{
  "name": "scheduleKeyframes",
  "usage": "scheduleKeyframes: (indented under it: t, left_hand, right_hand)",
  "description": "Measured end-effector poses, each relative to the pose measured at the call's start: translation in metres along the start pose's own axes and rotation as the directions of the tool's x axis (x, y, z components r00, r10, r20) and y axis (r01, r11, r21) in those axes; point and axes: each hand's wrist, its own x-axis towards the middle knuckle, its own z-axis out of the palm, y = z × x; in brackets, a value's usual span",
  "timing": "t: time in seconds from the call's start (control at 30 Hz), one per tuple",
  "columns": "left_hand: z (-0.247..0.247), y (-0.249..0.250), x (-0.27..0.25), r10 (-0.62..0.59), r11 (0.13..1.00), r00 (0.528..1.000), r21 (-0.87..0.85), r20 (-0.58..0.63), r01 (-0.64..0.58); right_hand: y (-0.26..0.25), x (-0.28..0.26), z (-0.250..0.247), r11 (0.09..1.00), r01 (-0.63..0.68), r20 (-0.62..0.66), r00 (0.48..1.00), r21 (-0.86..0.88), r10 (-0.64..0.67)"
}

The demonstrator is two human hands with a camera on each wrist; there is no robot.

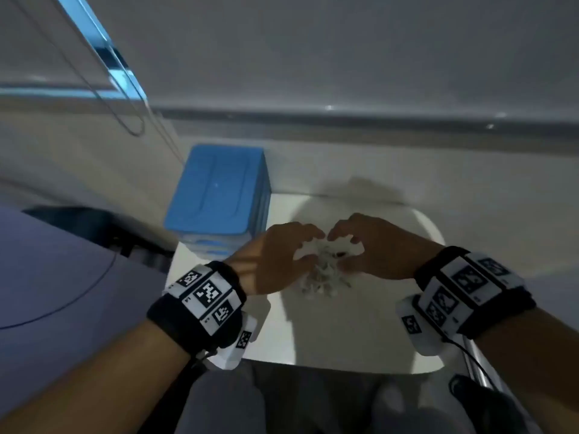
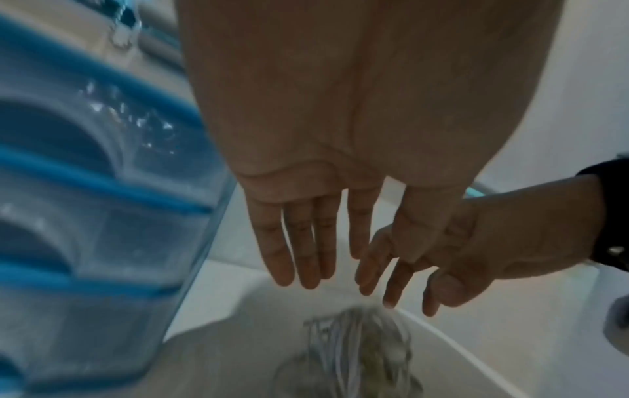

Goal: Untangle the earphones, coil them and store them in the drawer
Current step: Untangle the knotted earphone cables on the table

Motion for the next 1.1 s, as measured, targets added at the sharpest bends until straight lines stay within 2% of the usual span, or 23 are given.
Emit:
scheduleKeyframes:
  t: [0.07, 0.17, 0.33, 0.5, 0.63, 0.77, 0.87, 1.0, 1.1]
  left_hand:
    - [0.02, -0.012, 0.01, -0.022, 0.995, 0.996, 0.099, 0.083, 0.014]
    - [0.041, -0.022, 0.018, -0.058, 0.992, 0.986, 0.122, 0.154, 0.039]
    - [0.056, -0.029, 0.026, 0.008, 0.98, 0.999, 0.198, 0.043, -0.016]
    - [0.057, -0.037, 0.029, 0.074, 0.969, 0.997, 0.238, -0.028, -0.065]
    - [0.057, -0.041, 0.035, 0.075, 0.953, 0.995, 0.298, -0.059, -0.054]
    - [0.054, -0.031, 0.026, 0.042, 0.989, 0.988, 0.143, -0.149, -0.021]
    - [0.055, -0.026, 0.011, 0.015, 0.997, 0.98, -0.076, -0.2, -0.031]
    - [0.057, -0.02, -0.005, -0.044, 0.922, 0.949, -0.378, -0.313, -0.082]
    - [0.059, -0.015, -0.012, -0.073, 0.875, 0.93, -0.471, -0.36, -0.114]
  right_hand:
    - [0.013, 0.011, 0.016, 0.999, -0.005, 0.018, 1.0, -0.034, 0.005]
    - [0.025, 0.024, 0.037, 0.999, 0.022, -0.015, 1.0, -0.037, -0.023]
    - [0.039, 0.038, 0.049, 0.995, 0.088, -0.108, 0.99, -0.051, -0.093]
    - [0.044, 0.043, 0.05, 0.991, 0.121, -0.146, 0.981, -0.05, -0.127]
    - [0.047, 0.043, 0.052, 0.991, 0.129, -0.204, 0.97, -0.019, -0.13]
    - [0.045, 0.029, 0.059, 0.968, 0.181, -0.329, 0.937, 0.176, -0.115]
    - [0.039, 0.01, 0.064, 0.937, 0.235, -0.409, 0.905, 0.258, -0.115]
    - [0.035, -0.013, 0.069, 0.894, 0.294, -0.548, 0.834, 0.339, -0.067]
    - [0.036, -0.024, 0.078, 0.873, 0.304, -0.608, 0.794, 0.382, -0.01]
